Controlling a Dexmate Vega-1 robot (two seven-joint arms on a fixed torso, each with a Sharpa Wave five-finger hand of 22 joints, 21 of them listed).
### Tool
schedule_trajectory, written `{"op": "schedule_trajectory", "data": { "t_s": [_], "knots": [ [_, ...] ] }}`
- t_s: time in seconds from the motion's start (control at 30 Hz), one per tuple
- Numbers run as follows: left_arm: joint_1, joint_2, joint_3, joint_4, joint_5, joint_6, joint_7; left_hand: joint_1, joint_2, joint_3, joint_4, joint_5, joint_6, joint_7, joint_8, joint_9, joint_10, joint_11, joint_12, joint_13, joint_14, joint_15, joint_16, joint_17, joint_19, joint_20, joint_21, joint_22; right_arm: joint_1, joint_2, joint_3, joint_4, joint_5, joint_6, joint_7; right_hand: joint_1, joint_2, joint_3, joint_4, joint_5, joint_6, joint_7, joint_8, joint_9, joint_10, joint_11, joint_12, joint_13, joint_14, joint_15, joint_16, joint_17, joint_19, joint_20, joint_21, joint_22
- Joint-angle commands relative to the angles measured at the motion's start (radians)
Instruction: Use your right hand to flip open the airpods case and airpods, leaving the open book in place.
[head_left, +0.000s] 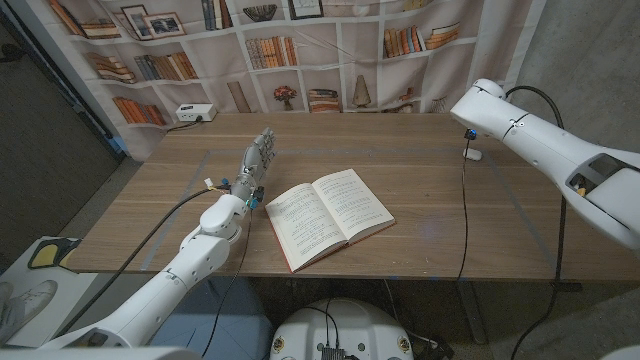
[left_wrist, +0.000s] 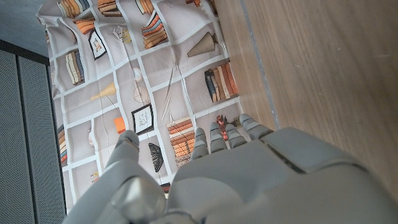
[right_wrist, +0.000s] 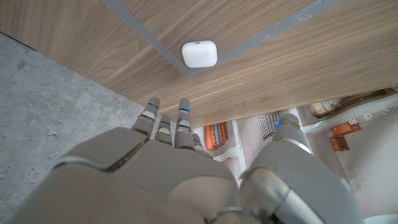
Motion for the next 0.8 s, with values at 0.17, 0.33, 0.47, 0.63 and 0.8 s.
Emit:
{"op": "schedule_trajectory", "data": {
  "t_s": [0.17, 0.33, 0.47, 0.63, 0.8],
  "knots": [
    [0.005, 0.025, 0.002, -0.033, 0.004, 0.022, -0.006, 0.012, -0.001, -0.002, 0.000, 0.004, 0.004, 0.004, 0.003, 0.000, 0.001, -0.001, 0.001, 0.004, 0.000, -0.001, 0.002, 0.001, 0.000, 0.000, 0.005, 0.004, 0.082, 0.025, -0.092, 0.146, -0.017, 0.002, 0.097, 0.005, 0.012, 0.005, 0.001, 0.001, -0.043, 0.056, 0.006, 0.004, 0.026, 0.000, 0.007, 0.005, 0.002, 0.003, 0.005, 0.002, -0.004, 0.004, -0.001, 0.004],
    [0.001, 0.026, 0.007, -0.040, 0.008, 0.030, -0.005, 0.014, -0.002, -0.002, 0.000, 0.003, 0.006, 0.005, 0.004, 0.000, 0.002, -0.001, 0.001, 0.004, 0.000, 0.001, 0.002, 0.001, 0.000, 0.002, 0.005, 0.004, 0.089, 0.036, -0.109, 0.167, -0.038, -0.003, 0.090, 0.020, 0.027, 0.016, -0.003, 0.009, -0.044, 0.046, 0.006, 0.004, 0.030, -0.001, 0.006, 0.007, 0.002, 0.002, 0.005, 0.003, -0.009, 0.004, -0.002, 0.004],
    [-0.001, 0.028, 0.009, -0.046, 0.010, 0.038, -0.002, 0.015, -0.002, -0.002, -0.001, 0.003, 0.006, 0.006, 0.004, 0.000, 0.003, 0.000, 0.001, 0.004, 0.001, 0.001, 0.002, 0.001, 0.000, 0.001, 0.005, 0.004, 0.096, 0.044, -0.115, 0.185, -0.046, 0.001, 0.094, 0.046, 0.046, 0.034, -0.011, 0.024, -0.051, 0.040, 0.004, 0.004, 0.030, -0.002, 0.002, 0.010, 0.000, 0.001, 0.004, 0.003, -0.017, 0.004, -0.004, 0.003],
    [0.001, 0.029, 0.009, -0.055, 0.011, 0.045, 0.004, 0.017, -0.001, -0.002, -0.001, 0.003, 0.007, 0.007, 0.004, 0.000, 0.003, -0.001, 0.001, 0.004, 0.001, 0.002, 0.002, 0.001, 0.000, 0.001, 0.005, 0.004, 0.110, 0.061, -0.127, 0.227, -0.054, 0.011, 0.108, 0.069, 0.054, 0.047, -0.019, 0.039, -0.067, 0.031, 0.000, 0.005, 0.034, -0.002, 0.002, 0.014, -0.002, 0.001, 0.003, 0.003, -0.025, 0.004, -0.005, 0.003],
    [0.007, 0.031, 0.010, -0.061, 0.013, 0.051, 0.011, 0.018, -0.001, -0.002, -0.001, 0.003, 0.007, 0.007, 0.004, 0.000, 0.004, -0.001, 0.001, 0.004, 0.001, 0.002, 0.002, 0.001, 0.000, 0.002, 0.005, 0.004, 0.117, 0.077, -0.121, 0.282, -0.051, 0.043, 0.129, 0.102, 0.063, 0.066, -0.027, 0.065, -0.080, 0.028, -0.001, 0.006, 0.033, -0.003, 0.000, 0.022, -0.008, 0.015, 0.001, 0.002, -0.025, 0.003, -0.003, 0.003]
  ]
}}
